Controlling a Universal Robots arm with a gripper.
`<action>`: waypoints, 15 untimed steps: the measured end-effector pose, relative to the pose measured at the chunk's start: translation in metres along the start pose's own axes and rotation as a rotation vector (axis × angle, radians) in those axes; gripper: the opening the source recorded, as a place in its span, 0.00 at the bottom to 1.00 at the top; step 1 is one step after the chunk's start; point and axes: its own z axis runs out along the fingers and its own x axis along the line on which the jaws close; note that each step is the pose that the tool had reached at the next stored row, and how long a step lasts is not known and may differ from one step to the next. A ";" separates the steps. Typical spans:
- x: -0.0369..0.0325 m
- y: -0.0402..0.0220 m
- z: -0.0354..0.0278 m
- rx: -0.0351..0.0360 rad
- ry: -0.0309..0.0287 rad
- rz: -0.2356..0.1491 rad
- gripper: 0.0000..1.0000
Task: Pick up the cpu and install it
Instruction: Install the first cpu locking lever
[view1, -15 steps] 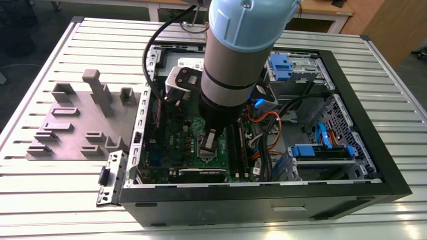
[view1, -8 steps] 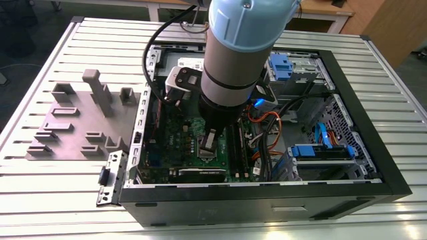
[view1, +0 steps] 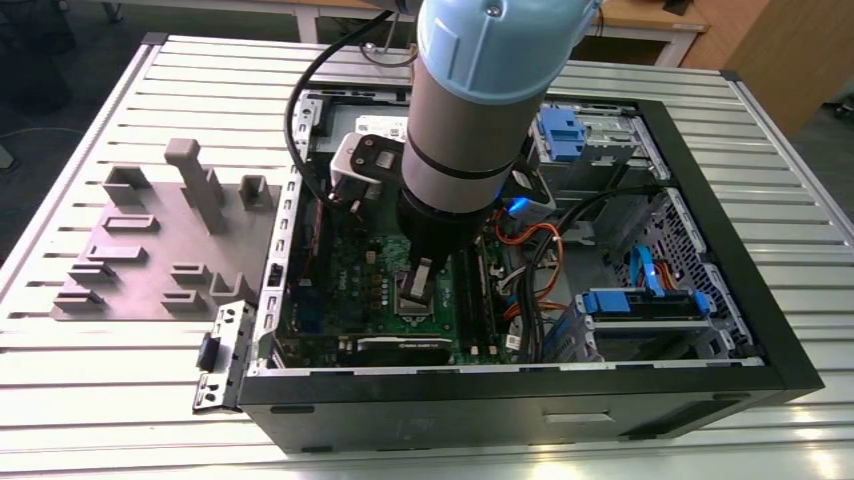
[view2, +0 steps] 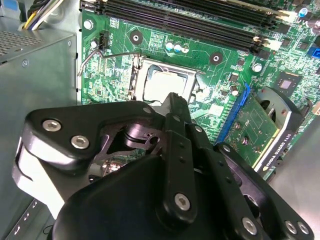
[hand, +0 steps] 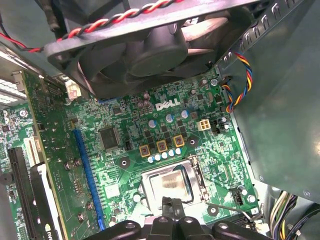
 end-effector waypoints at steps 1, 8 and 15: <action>0.0000 0.0001 -0.0008 -0.0001 0.0003 0.000 0.11; -0.0005 0.0006 -0.0066 -0.0017 0.0018 -0.029 0.11; -0.0005 0.0002 -0.0065 -0.0075 0.0091 -0.124 0.11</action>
